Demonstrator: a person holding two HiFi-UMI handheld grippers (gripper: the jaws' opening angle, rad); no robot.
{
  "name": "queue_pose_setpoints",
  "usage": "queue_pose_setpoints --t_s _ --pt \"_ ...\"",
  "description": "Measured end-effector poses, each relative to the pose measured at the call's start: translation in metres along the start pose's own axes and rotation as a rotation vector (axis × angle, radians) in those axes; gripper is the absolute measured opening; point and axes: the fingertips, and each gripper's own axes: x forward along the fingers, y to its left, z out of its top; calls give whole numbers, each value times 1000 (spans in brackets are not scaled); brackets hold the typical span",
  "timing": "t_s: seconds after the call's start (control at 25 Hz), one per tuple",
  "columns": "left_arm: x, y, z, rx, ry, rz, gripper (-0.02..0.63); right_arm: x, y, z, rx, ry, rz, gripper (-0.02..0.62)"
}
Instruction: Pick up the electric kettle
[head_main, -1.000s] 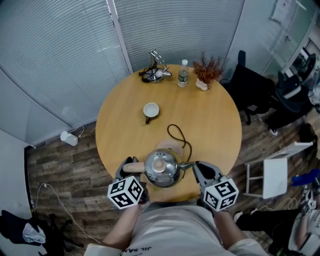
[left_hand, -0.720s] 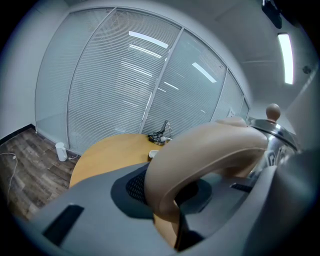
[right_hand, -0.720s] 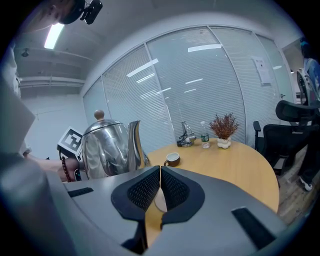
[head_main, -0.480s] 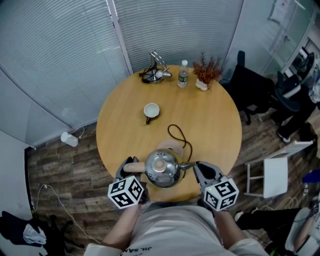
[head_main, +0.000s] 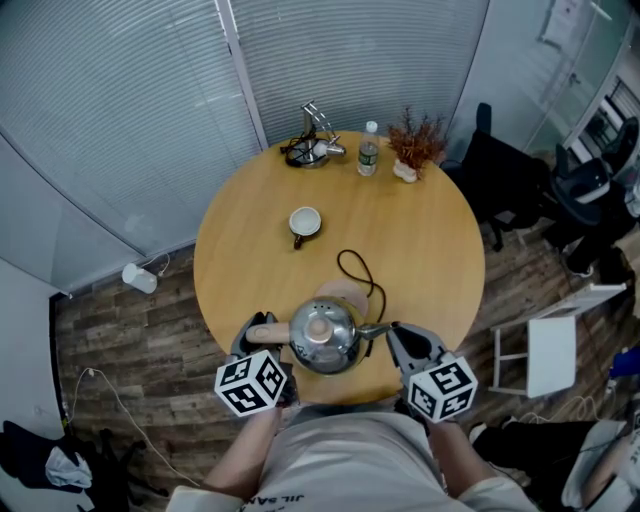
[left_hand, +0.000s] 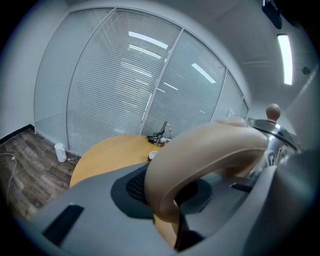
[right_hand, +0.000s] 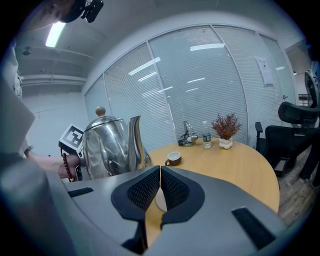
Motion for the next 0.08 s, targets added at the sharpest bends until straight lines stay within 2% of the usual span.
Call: queue_pose_setpoints --t_s 0.08 --pt "0 1 0 0 0 0 69 1 1 0 -3 1 1 32"
